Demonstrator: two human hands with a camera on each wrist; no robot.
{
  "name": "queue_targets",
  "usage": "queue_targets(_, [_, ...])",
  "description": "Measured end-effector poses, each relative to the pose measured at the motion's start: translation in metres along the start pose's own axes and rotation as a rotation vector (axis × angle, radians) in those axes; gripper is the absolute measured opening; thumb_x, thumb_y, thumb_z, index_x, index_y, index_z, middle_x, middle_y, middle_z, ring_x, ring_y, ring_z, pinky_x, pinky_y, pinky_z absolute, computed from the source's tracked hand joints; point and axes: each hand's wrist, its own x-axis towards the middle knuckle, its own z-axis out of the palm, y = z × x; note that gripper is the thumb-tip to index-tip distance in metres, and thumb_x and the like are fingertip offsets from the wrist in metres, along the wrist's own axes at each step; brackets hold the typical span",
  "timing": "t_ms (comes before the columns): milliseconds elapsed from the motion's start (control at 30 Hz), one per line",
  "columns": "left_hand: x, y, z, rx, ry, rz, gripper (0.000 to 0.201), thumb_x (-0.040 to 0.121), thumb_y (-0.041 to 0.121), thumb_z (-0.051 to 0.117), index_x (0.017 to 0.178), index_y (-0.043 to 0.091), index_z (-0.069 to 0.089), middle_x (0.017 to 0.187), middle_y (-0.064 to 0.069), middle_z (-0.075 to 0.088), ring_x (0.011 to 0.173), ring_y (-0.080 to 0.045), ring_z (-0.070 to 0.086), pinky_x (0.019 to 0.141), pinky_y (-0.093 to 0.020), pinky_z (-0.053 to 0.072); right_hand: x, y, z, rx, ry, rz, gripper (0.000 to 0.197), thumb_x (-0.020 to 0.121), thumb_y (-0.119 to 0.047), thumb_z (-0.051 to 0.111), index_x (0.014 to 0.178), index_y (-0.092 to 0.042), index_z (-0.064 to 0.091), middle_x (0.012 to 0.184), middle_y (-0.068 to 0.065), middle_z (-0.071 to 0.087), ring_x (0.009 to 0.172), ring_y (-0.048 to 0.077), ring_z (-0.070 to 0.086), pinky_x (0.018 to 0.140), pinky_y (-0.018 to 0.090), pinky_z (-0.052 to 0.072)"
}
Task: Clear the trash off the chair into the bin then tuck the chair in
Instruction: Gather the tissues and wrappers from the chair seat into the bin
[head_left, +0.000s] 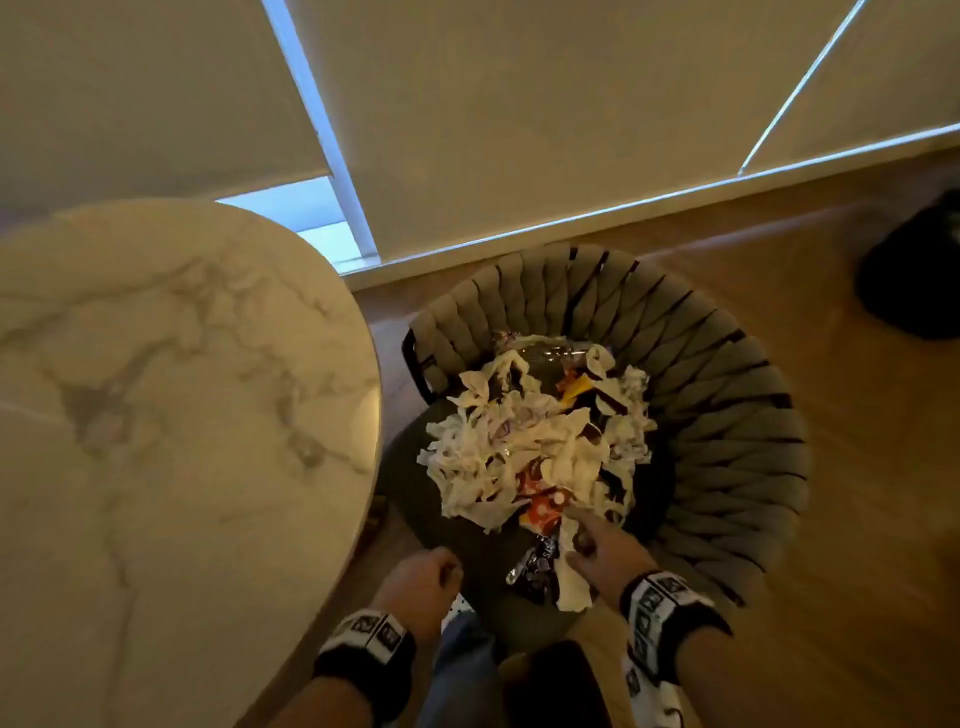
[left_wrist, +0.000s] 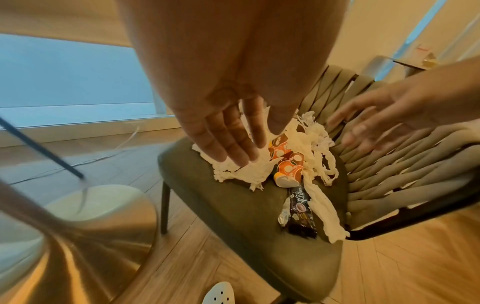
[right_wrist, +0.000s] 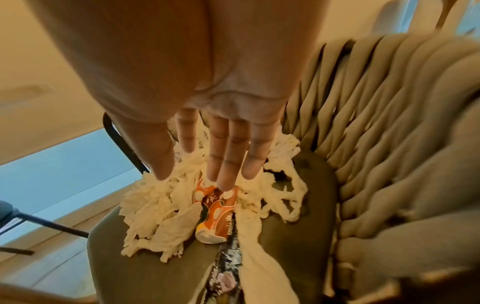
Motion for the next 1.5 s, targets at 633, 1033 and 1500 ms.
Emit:
queue_targets(633, [0.223,-0.008,0.050,0.109,0.258,-0.070,0.064,0.087,0.036,0.068,0.141,0.019,0.037,0.155,-0.007,0.016,0.138,-0.038,0.027,0.105,-0.054,0.043,0.191,-0.002,0.092,0.294,0.459,0.562,0.092,0.065,-0.062,0.074,0.133,-0.020,0.029,0.144,0.023,0.021,0.131,0.046,0.027,0.106,0.054,0.035])
queue_targets(1033, [0.156,-0.001,0.026,-0.185,0.391,0.138,0.054,0.088,0.038,0.050,0.137,0.015,0.050,0.119,-0.001,0.050,0.099,-0.014,0.053,0.085,-0.034,0.053,0.124,0.001,0.031,0.793,0.581,0.266,0.063,0.077,-0.017,0.080,0.131,-0.011,0.047,0.120,-0.003,0.057,0.110,0.015,0.058,0.086,0.024,0.044])
queue_targets(1500, [0.134,0.033,0.030,-0.724,0.450,0.168,0.038,0.092,0.014,0.066,0.117,0.039,0.050,0.103,0.018,0.061,0.094,0.015,0.060,0.076,-0.010,0.051,0.057,0.020,-0.015,1.195,0.696,0.127,0.045,0.079,-0.017,0.077,0.121,-0.014,0.062,0.106,-0.001,0.074,0.095,0.013,0.072,0.076,0.030,0.059])
